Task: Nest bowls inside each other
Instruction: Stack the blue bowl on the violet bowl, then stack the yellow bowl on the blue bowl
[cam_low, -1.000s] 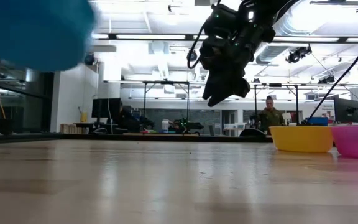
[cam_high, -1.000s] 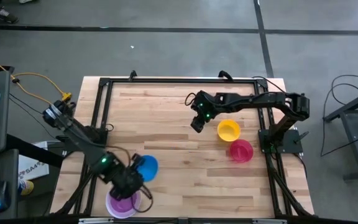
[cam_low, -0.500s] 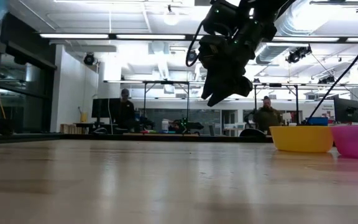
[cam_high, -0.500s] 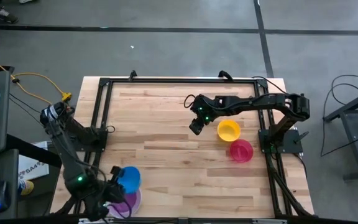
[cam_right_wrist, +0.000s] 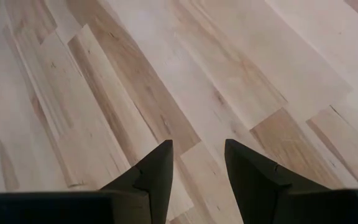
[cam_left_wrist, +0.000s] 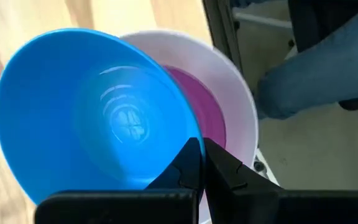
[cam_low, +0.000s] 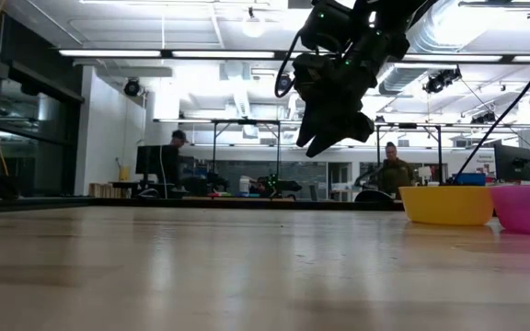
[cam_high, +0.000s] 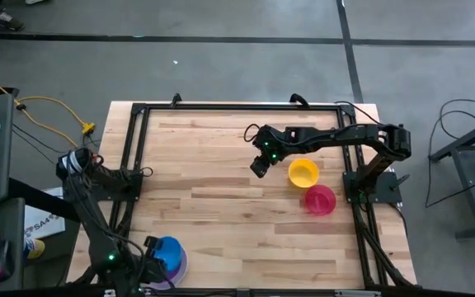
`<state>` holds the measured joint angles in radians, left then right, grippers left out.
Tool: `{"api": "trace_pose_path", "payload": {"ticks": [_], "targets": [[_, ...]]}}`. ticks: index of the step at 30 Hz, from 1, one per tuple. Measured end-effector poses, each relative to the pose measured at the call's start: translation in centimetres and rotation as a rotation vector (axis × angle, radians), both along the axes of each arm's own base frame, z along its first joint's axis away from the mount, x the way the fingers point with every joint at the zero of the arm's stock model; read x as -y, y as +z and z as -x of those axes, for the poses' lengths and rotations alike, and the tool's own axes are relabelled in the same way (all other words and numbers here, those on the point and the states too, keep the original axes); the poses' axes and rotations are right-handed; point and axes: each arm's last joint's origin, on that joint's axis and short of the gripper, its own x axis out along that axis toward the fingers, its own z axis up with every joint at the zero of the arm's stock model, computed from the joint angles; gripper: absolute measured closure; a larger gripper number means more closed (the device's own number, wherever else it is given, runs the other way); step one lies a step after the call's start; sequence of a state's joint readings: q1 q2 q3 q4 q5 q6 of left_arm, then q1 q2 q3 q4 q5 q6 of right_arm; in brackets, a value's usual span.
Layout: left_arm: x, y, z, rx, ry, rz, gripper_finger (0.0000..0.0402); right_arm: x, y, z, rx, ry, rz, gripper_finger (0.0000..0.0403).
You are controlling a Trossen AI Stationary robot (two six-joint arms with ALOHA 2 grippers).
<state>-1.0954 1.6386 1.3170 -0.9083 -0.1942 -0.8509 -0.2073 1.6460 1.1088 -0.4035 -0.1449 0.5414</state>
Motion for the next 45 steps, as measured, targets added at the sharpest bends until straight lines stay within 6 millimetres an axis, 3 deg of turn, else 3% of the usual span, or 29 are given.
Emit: {"api": "trace_pose_path", "payload": {"ticks": [20, 25, 45], "targets": [[1.9, -3.0, -0.1, -0.090, 0.039, -0.010, 0.0387, -0.1, 0.0, -0.1, 0.003, -0.027, -0.023, 0.0264], [2.0, -3.1, -0.2, -0.074, 0.043, -0.004, 0.0370, -0.6, 0.0, -0.1, 0.003, -0.015, -0.024, 0.0264], [2.5, -2.8, -0.6, -0.017, 0.024, 0.039, 0.0366, -2.3, 0.0, -0.5, 0.004, 0.003, -0.020, 0.0264]]}}
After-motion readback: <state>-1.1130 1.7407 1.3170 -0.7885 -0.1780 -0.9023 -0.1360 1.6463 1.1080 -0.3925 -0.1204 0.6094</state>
